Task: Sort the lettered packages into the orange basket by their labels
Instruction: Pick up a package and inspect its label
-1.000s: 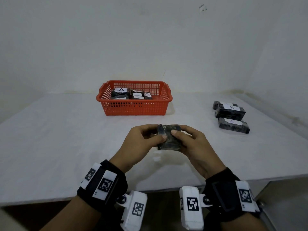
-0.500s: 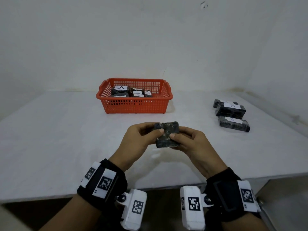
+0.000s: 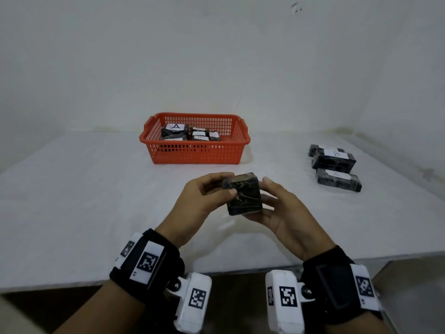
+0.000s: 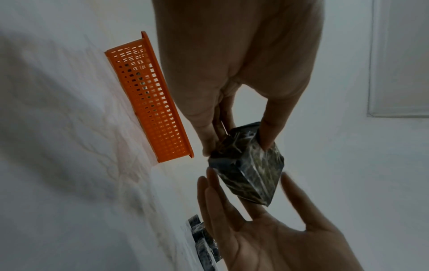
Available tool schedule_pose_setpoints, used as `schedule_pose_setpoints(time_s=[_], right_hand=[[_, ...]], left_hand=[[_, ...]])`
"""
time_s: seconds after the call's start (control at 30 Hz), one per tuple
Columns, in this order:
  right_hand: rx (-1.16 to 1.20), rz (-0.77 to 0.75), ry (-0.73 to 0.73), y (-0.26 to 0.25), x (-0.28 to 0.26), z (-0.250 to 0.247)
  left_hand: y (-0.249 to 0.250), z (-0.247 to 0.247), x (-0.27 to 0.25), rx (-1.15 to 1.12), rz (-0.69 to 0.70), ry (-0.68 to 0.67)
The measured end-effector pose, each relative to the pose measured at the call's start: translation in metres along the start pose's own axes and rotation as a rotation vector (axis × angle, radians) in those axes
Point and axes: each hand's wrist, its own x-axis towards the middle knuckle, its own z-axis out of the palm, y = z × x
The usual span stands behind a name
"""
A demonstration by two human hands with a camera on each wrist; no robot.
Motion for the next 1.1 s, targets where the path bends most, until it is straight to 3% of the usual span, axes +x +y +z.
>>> schedule_pose_setpoints(time_s=[0.1,0.3,0.47,0.63,0.83,1.1], right_hand=[[0.054,0.041,-0.017,-0.0003,-0.0001,-0.0019],[-0.049,-0.02,0.037,-0.0019,0.0043,-0.0055],[0.005,0.062,0.034,-0.0001,0.0031,-0.0042],[-0.117,-0.093,0.058,0.0032,0.0023,-0.0065],[-0.148,-0.066,0.021,0.0064,0.0048,-0.0061],[-0.208,-0.084,-0.015,0.0078,0.0043,-0.008]], left_hand=[[-0.0019,0.0007,-0.0001,-0.134,-0.022,-0.047],[-0.0047,-0.0007,0.0024,0.338,0.043,-0.02],[-0.0069,0.0012,0.0014,0.314,0.036,0.023],[0.0009,0.0045,-0.0036,0.215,-0.012,-0.096],[0.0004,0.0048,-0.0028,0.192,0.008,0.069],[0.001,0.0045,-0.0057,0.187,0.014,0.014]])
